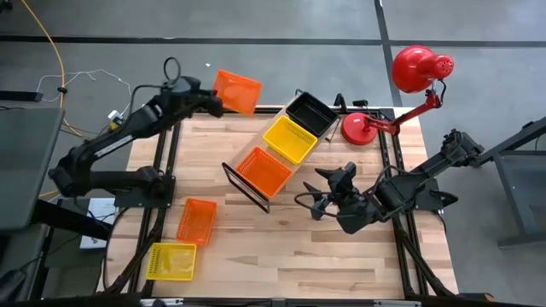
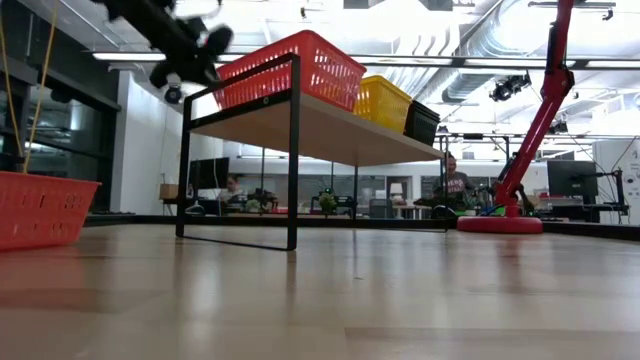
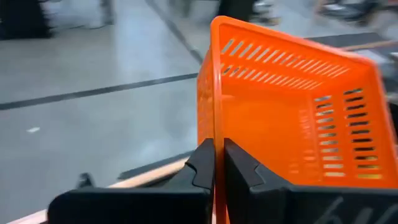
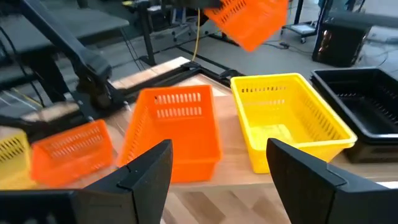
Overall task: Stack baskets on shelf by color
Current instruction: Stack the top orange basket on top of the orange basket on the shelf
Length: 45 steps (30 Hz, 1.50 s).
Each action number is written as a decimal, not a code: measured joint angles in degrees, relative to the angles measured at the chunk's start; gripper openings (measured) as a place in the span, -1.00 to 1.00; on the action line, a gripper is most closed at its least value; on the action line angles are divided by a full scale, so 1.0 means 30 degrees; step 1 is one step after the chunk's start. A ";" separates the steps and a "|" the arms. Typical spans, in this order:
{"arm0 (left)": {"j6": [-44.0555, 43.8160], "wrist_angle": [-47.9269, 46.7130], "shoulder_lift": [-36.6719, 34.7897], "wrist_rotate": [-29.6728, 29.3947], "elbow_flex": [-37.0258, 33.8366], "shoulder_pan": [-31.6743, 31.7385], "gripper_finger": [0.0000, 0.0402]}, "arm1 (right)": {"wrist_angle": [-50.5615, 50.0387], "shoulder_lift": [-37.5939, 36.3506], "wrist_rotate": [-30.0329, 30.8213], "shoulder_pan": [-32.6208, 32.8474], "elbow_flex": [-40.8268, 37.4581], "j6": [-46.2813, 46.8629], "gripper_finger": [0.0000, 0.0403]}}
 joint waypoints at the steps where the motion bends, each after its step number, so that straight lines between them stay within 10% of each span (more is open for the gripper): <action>1: 0.0001 -0.0321 -0.0548 0.0326 0.0000 -0.0278 -1.00 | -0.0287 0.0000 0.0052 0.0000 0.0000 -0.0013 0.23; 11: -0.0627 -0.2002 -0.2512 0.0535 0.0000 -0.6035 -1.00 | -0.3323 0.0000 0.1355 0.0000 0.0000 0.1164 0.23; 25: -0.2353 -0.5139 0.1865 -0.1482 0.4281 -1.3792 -1.00 | -0.4445 0.0000 0.1384 0.0000 0.0000 0.1155 0.23; 31: -0.4456 -0.5417 0.2368 -0.4906 0.4401 -1.5348 -1.00 | -0.4527 0.0000 0.0556 0.0000 0.0000 0.1157 0.23; 45: -0.7057 -0.7034 0.4043 -0.6225 0.4408 -1.6684 -1.00 | -0.4541 0.0000 0.0519 0.0000 0.0000 0.1150 0.23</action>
